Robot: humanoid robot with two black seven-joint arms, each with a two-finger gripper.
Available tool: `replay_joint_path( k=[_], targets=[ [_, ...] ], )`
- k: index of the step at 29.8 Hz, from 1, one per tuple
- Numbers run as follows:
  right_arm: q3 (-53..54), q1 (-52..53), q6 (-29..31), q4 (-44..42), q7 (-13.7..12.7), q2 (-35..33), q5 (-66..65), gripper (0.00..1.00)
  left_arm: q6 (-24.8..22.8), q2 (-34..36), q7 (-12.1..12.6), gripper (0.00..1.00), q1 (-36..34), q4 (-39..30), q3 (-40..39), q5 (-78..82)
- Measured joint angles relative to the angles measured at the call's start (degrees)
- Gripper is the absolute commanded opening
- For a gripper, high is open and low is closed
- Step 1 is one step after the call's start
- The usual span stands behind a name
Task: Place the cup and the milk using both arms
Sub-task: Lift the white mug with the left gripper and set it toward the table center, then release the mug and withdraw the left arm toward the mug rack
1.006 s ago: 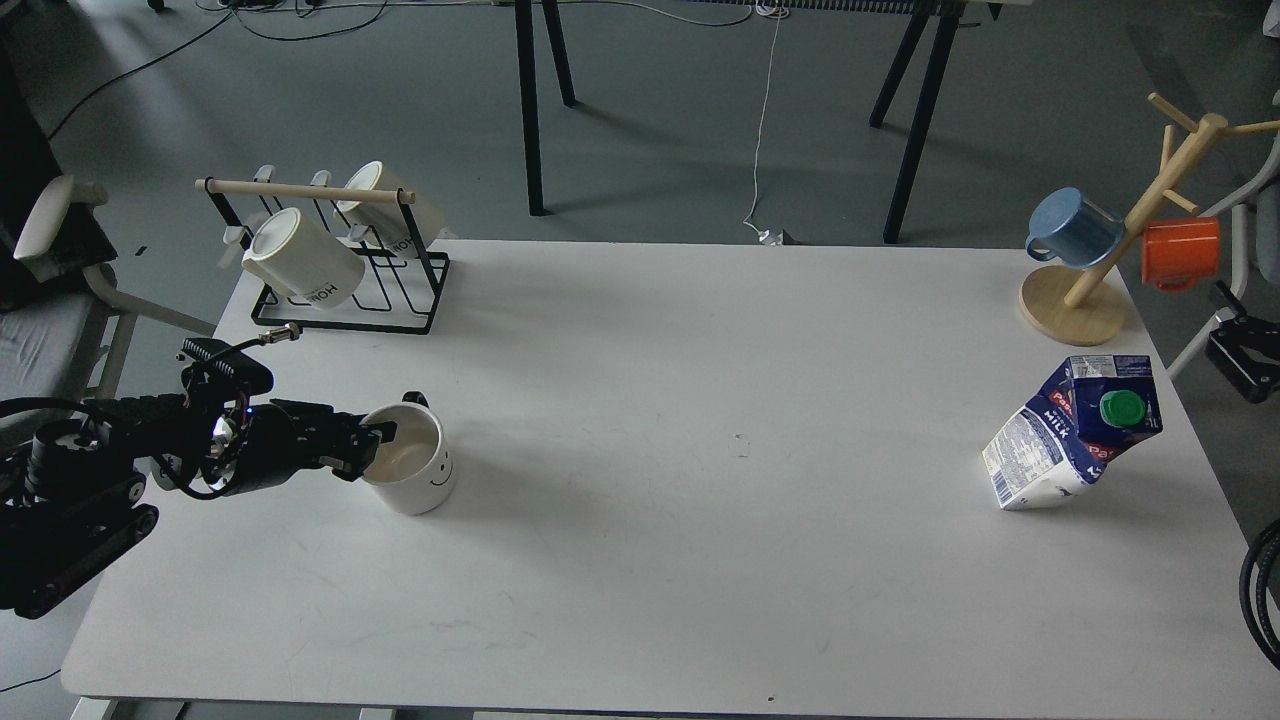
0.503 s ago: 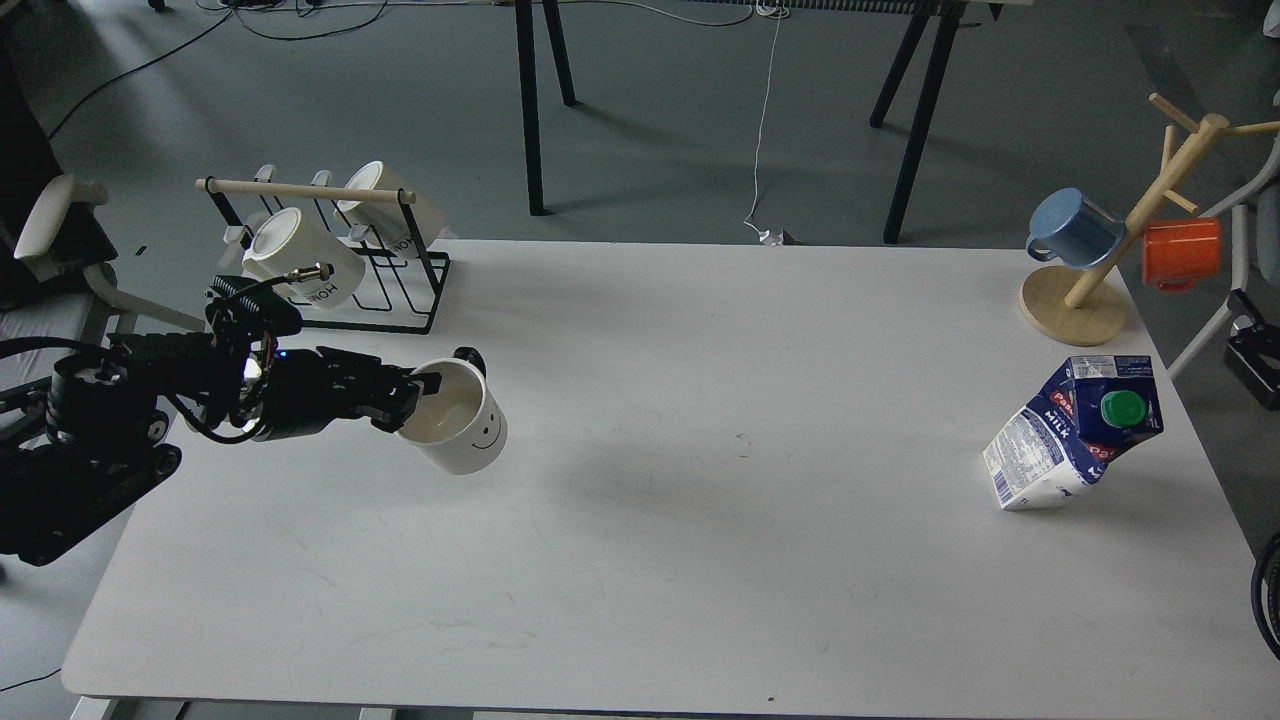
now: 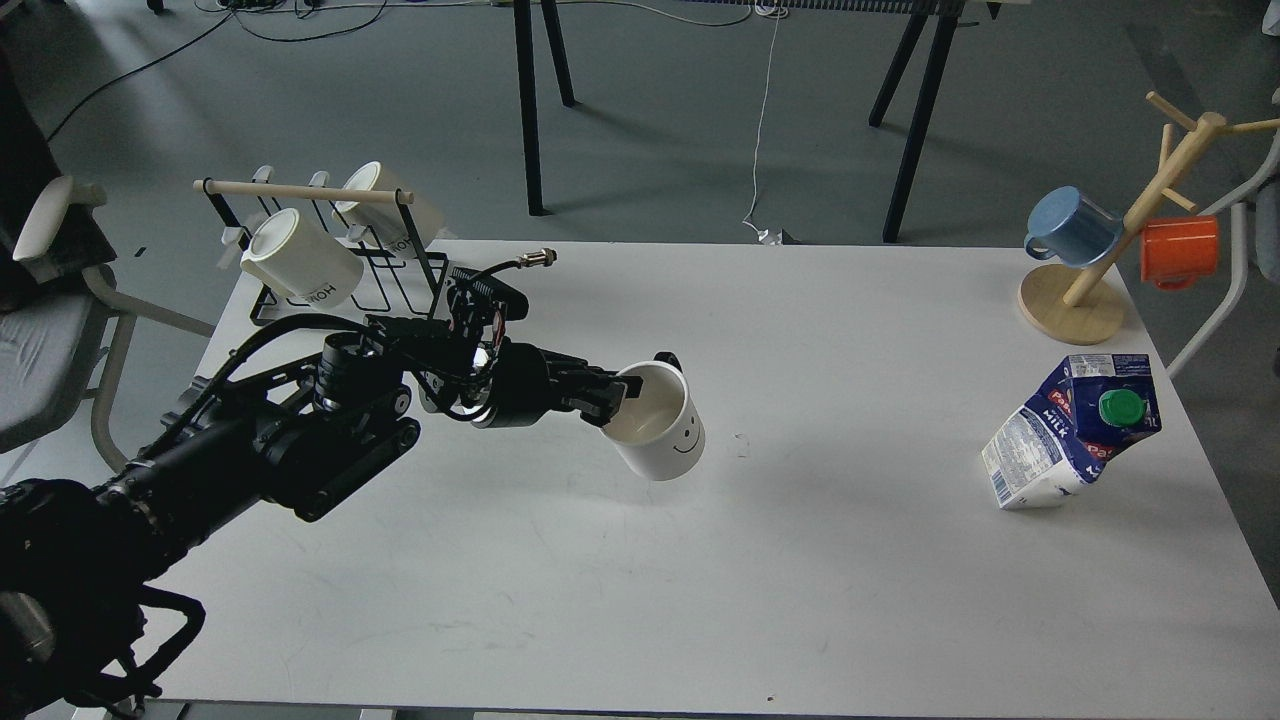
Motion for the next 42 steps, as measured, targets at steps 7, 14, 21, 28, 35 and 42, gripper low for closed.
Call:
replay_joint_path(
  k=[7, 14, 21, 28, 35, 42],
  targets=[
    [0.2, 0.6, 0.0, 0.0, -0.1, -0.2, -0.1, 0.98, 3.3, -2.5, 0.0, 0.12, 1.1, 3.6, 3.4, 0.9],
    [0.1, 0.6, 0.0, 0.0, -0.1, -0.2, -0.1, 0.98, 4.7, -3.3, 0.0, 0.38, 2.3, 4.5, 3.7, 0.6],
    [0.1, 0.6, 0.0, 0.3, -0.3, -0.4, 0.2, 0.98, 4.2, -2.3, 0.0, 0.81, 2.4, 3.8, 2.4, -1.4],
    [1.5, 0.6, 0.0, 1.9, -0.6, -1.6, 1.2, 0.98, -0.7, 4.2, 0.0, 0.83, 2.1, -3.5, 1.2, -19.9],
    [1.5, 0.1, 0.0, 5.4, -0.7, -3.3, 9.1, 0.98, -9.2, 12.4, 0.0, 0.84, 1.2, -7.4, -6.5, -46.8],
    [1.8, -6.5, 0.0, 9.6, -0.7, -5.0, 18.7, 0.98, -9.5, 20.9, 0.0, 0.85, 1.2, -6.5, -14.4, -77.7]
  ],
)
